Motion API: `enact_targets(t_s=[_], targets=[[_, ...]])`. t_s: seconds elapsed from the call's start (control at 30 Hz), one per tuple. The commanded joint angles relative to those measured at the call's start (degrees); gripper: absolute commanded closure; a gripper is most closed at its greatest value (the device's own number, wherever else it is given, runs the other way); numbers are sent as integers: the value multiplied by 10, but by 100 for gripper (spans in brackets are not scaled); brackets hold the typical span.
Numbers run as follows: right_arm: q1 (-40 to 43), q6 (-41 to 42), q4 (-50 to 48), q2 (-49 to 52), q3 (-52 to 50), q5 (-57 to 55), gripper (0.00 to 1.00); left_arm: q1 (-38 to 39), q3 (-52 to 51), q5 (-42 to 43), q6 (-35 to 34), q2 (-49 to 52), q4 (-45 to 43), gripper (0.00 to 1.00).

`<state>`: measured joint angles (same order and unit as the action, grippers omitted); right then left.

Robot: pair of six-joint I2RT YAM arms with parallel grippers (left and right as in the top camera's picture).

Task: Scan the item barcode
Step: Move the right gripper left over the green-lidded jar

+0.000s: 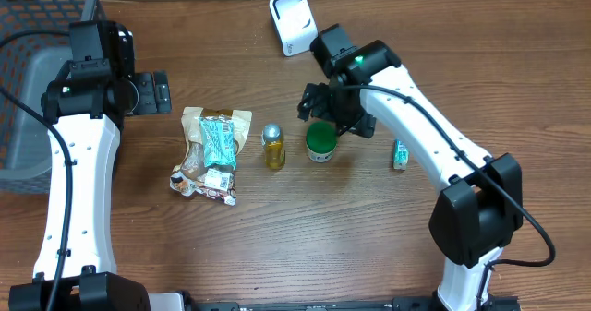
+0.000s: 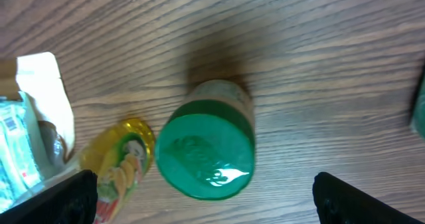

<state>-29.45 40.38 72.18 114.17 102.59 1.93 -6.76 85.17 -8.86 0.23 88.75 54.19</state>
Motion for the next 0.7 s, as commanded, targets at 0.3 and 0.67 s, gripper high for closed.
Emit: enact_targets(t_s=[0.3,0.67], targets=[[-24,102,-1,-8,-3,-19,0,0,13,-3,11,-9,-2,1],[-24,137,-1,20,-3,-19,0,0,13,-3,11,-9,-2,0]])
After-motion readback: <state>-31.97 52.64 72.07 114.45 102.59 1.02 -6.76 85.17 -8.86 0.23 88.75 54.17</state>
